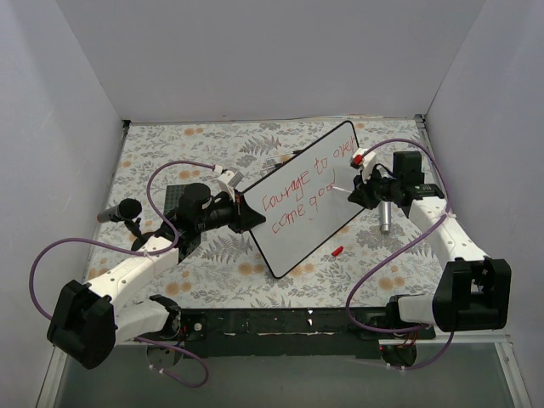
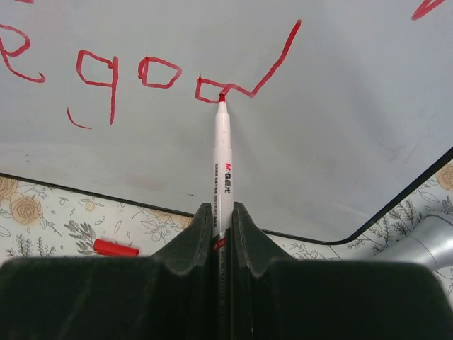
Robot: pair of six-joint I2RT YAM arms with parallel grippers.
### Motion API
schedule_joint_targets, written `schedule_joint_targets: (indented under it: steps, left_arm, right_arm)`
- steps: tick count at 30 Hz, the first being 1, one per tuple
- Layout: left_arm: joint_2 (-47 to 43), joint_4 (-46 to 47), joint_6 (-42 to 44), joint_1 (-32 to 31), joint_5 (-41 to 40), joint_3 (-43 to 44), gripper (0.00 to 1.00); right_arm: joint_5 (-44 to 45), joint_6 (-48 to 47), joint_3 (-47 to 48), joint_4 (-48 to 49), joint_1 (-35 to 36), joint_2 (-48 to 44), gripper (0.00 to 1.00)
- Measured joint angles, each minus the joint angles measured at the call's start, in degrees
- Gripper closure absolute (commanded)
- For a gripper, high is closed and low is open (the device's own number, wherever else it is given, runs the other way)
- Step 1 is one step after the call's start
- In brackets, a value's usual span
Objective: Write a sentence on the whiteboard
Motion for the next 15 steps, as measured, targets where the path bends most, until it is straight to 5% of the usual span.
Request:
schedule_joint_targets:
  steps: [15]
  left_arm:
    - [0.0,-0.13,0.15,-0.02,0.0,0.11,1.0]
  right_arm:
    - [1.31,-0.09,0.0,-0.33,-0.39,0.0,0.99]
